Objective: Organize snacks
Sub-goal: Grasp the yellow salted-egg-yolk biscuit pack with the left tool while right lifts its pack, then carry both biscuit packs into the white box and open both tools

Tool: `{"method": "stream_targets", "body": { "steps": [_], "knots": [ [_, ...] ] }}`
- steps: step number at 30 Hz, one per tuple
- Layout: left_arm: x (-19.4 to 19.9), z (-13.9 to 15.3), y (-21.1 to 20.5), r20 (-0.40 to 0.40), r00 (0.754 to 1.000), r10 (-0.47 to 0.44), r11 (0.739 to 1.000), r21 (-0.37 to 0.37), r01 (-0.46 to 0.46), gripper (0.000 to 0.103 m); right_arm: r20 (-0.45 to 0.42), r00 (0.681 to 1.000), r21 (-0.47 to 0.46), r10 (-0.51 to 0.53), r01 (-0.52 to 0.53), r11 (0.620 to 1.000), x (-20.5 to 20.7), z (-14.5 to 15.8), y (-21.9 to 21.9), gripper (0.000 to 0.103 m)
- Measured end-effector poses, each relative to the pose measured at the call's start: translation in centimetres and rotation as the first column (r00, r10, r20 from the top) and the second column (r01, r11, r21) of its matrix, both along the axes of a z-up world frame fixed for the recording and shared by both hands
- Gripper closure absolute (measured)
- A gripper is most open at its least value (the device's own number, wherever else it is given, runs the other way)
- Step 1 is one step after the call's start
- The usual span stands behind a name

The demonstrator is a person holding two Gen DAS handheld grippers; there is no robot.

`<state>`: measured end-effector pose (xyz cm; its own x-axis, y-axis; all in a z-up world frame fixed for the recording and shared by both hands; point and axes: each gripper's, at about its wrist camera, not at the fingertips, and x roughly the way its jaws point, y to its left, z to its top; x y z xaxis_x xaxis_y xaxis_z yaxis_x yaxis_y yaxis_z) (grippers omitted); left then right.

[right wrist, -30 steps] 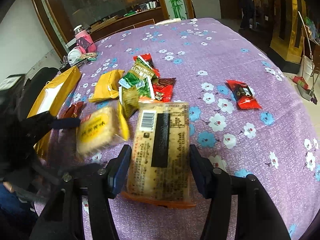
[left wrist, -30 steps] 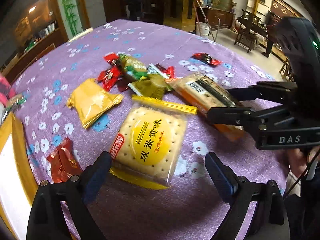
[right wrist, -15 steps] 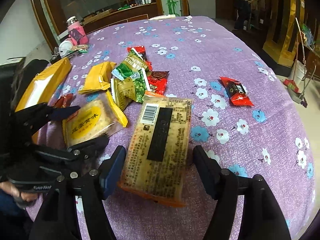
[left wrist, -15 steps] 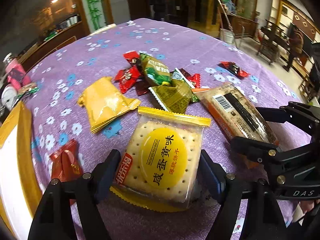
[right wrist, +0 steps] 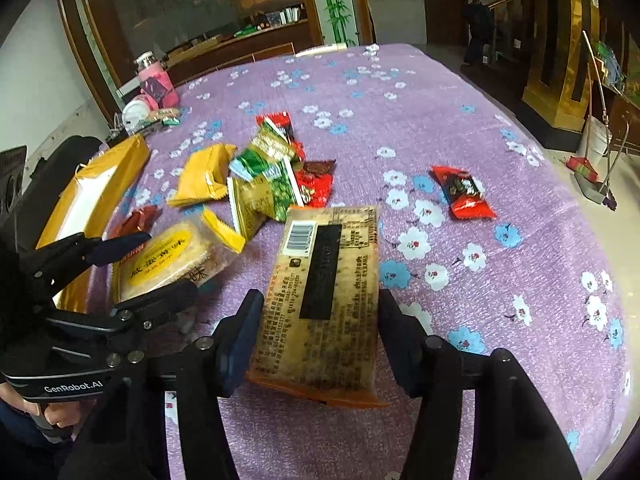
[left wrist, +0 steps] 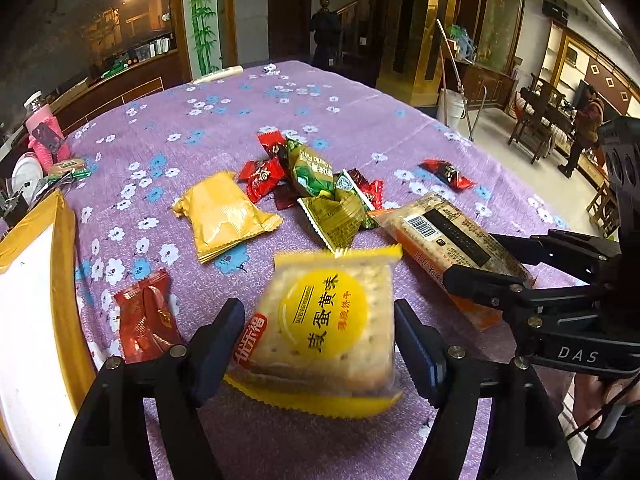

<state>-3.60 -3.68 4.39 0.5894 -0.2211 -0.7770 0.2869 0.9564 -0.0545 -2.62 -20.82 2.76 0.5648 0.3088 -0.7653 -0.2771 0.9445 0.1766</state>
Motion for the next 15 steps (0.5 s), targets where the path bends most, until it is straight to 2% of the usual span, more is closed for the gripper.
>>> {"method": "stream_targets", "body": {
  "steps": [4,9,15],
  "knots": [
    [0.0,-0.1,0.0,-0.010,1.000,-0.003,1.000,0.010,0.003,0.026,-0.011,1.000,-0.017,0.018,-0.018,1.000,-0.2,0.0,0.3,0.048],
    [0.2,-1.1,-0.5,-0.034,0.999,-0.003,0.998,0.055,0.005,0.030,-0.048,0.999,-0.071,0.019,-0.022,0.997,-0.2,-1.0,0.9,0.048],
    [1.0,-2.7,-0.8,-0.065,0.998,0.002,0.996,0.085,0.004,0.030,-0.061,0.998,-0.110,0.003,-0.010,0.994,0.2,-1.6,1.4,0.043]
  ]
}}
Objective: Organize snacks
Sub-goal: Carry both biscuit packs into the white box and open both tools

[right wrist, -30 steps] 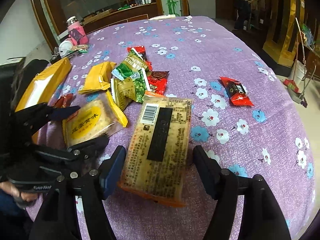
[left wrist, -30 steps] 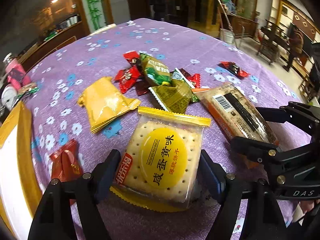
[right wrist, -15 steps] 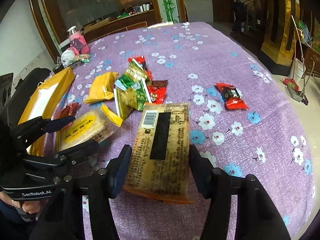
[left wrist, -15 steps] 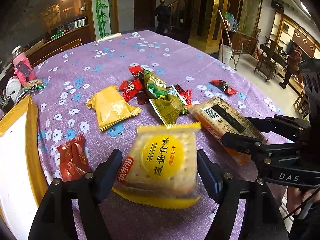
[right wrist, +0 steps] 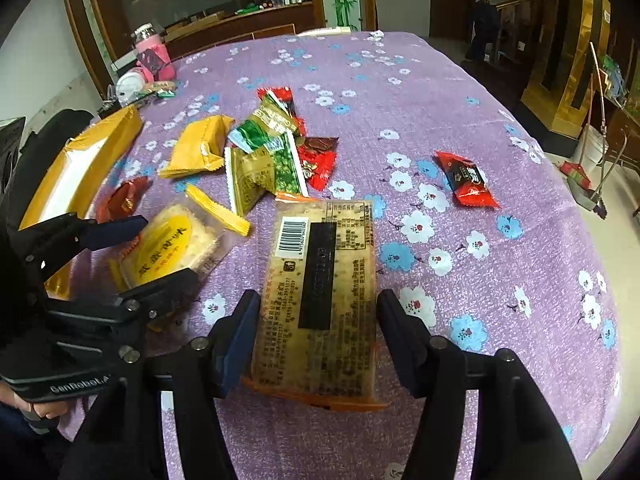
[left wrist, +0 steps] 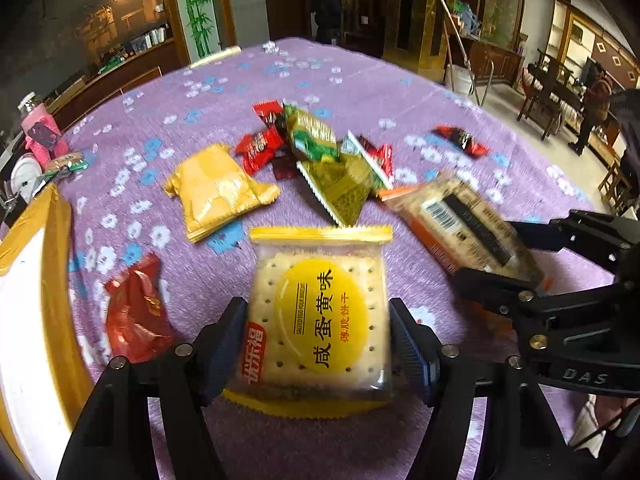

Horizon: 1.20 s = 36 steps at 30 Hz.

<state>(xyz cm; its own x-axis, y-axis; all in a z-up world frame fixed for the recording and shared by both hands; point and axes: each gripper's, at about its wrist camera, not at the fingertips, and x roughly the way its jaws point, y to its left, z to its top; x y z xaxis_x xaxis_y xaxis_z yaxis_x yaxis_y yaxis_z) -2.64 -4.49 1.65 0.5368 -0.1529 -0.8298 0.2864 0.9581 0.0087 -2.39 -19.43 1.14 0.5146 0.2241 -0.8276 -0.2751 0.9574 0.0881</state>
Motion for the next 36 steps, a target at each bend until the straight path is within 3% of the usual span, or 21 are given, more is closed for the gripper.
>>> {"method": "stream_targets", "body": {
  "steps": [3,12,20,29,36],
  "knots": [
    [-0.1,0.2,0.5,0.006,1.000,0.017,1.000,-0.021,-0.017,0.031,0.011,1.000,0.004,-0.001,0.001,1.000,-0.2,0.1,-0.1,0.048],
    [-1.2,2.6,1.3,0.043,0.999,0.020,0.995,-0.103,-0.015,0.031,0.033,0.999,0.111,-0.006,0.002,0.994,-0.7,1.9,-1.5,0.048],
    [-1.9,4.6,2.8,0.080,0.995,0.056,0.990,-0.136,-0.045,0.031,0.050,0.998,0.150,0.034,-0.042,0.988,-1.0,3.4,-0.5,0.048],
    [-2.7,6.2,7.7,0.111,0.979,0.168,0.973,-0.176,-0.147,0.030,0.066,0.991,0.169,0.116,-0.125,0.978,-1.1,4.9,2.4,0.048],
    [-3.4,6.9,12.7,0.132,0.950,0.282,0.946,-0.203,-0.252,0.030,0.065,0.977,0.175,0.202,-0.210,0.962,-0.3,6.2,6.4,0.048]
  ]
}}
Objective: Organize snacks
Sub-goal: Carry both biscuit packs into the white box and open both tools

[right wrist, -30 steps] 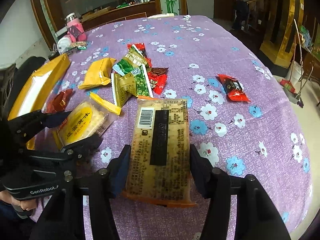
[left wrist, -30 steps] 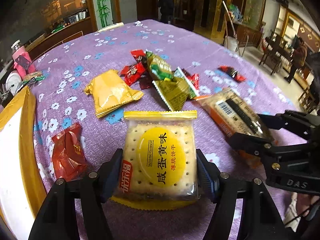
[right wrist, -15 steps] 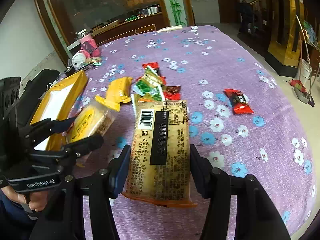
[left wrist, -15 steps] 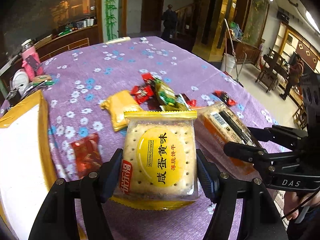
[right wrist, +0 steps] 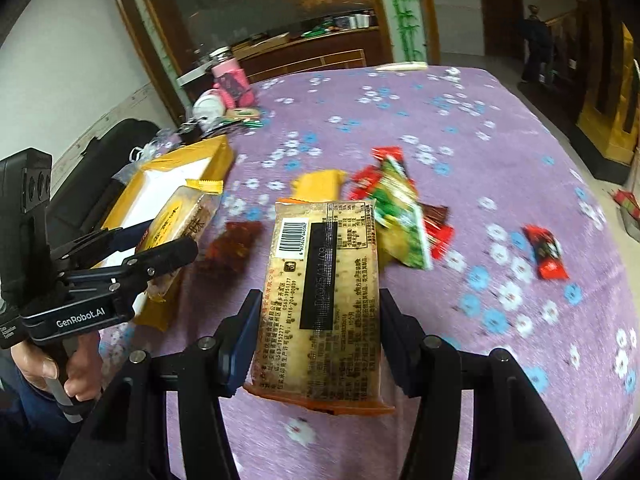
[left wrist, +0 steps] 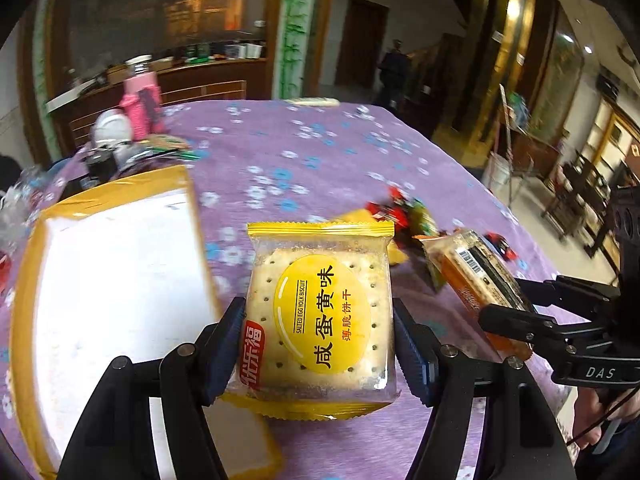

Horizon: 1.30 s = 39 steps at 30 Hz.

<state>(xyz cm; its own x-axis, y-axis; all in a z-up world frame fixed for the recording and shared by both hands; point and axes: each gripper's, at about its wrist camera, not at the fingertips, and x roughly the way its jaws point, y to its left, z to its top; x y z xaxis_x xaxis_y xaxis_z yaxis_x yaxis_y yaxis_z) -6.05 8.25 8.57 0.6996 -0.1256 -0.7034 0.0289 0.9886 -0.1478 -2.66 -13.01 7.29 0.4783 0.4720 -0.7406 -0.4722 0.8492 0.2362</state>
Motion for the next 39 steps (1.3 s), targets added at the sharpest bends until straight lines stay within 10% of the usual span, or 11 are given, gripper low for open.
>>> {"method": "stream_targets", "body": {
  "steps": [39],
  "knots": [
    [4.4,-2.6,21.0,-0.069,0.901,0.428,0.903,-0.002,-0.429,0.030,-0.061,0.975,-0.036,0.216,-0.218,0.975,6.3,1.8,25.1,0.048]
  ]
}}
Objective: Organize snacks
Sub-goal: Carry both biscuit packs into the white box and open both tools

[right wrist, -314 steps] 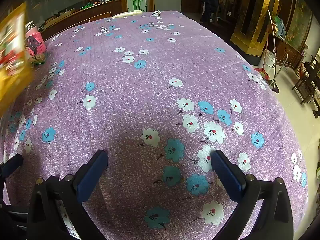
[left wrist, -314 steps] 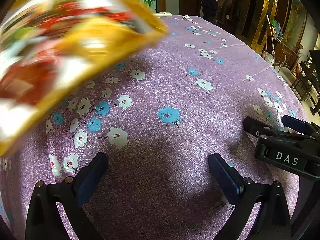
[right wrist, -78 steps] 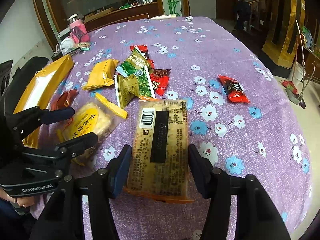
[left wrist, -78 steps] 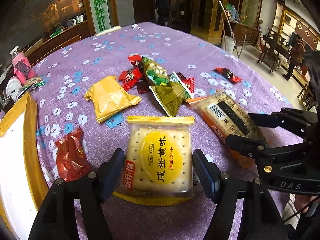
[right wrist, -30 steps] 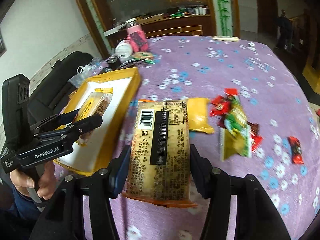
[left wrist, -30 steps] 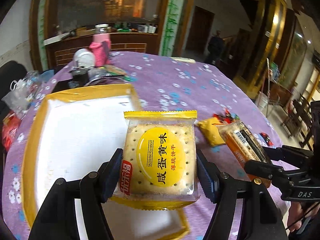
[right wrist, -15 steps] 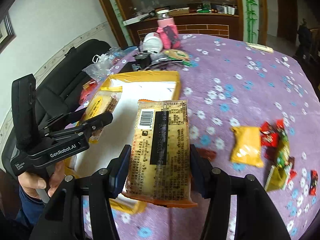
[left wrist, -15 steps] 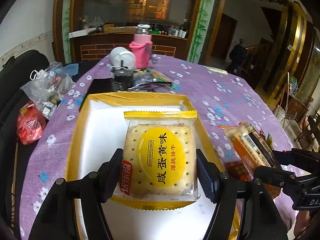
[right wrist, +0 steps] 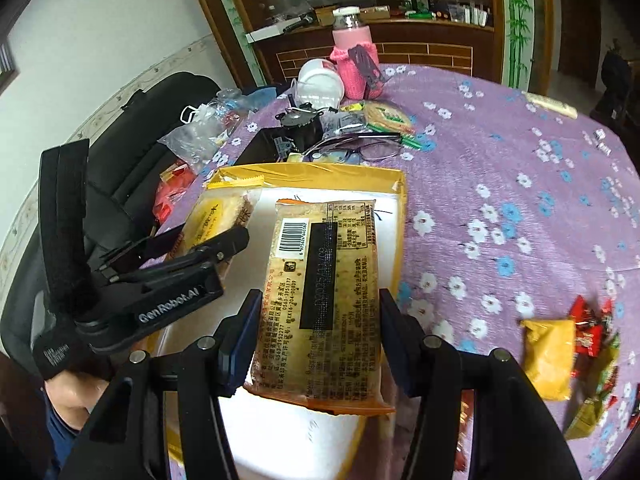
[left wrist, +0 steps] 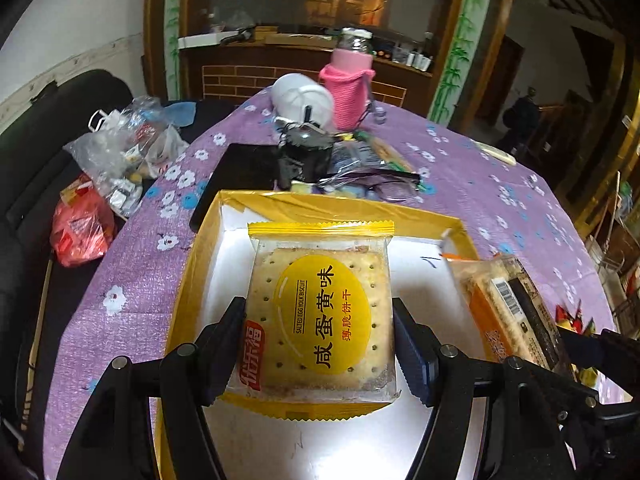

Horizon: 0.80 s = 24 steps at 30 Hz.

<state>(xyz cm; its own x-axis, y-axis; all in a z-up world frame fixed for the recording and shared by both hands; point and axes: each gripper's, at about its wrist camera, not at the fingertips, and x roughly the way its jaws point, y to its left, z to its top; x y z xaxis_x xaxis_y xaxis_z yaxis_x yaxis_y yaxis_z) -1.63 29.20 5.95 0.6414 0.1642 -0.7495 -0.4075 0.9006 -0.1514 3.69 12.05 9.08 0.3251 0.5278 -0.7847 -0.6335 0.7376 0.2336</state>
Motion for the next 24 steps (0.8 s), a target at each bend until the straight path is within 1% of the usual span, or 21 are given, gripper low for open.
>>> {"method": "stream_targets", "body": {
  "steps": [5,11,13,21,24],
  "knots": [
    [0.2,-1.0,0.5,-0.010,1.000,0.004,1.000,-0.005,-0.004,0.030,-0.014,1.000,-0.005,-0.003,0.003,1.000,1.0,-1.2,2.0,0.048],
    [0.9,-2.4,0.8,-0.060,0.998,-0.003,1.000,-0.016,0.002,0.030,-0.038,0.999,0.020,-0.034,0.035,0.999,3.4,-2.1,3.2,0.048],
    [1.3,-2.9,0.5,-0.087,0.996,-0.012,1.000,-0.006,0.012,0.030,-0.051,0.998,0.019,-0.035,0.036,0.999,4.1,-2.6,3.8,0.048],
    [1.4,-3.3,0.0,-0.110,0.994,-0.006,0.999,0.040,0.010,0.030,-0.098,0.994,-0.017,-0.041,0.039,0.999,5.1,-5.0,5.3,0.048],
    [1.5,-3.3,0.0,-0.114,0.994,-0.003,0.999,0.048,0.008,0.030,-0.100,0.994,-0.016,-0.039,0.038,0.999,5.1,-5.3,5.4,0.048]
  ]
}}
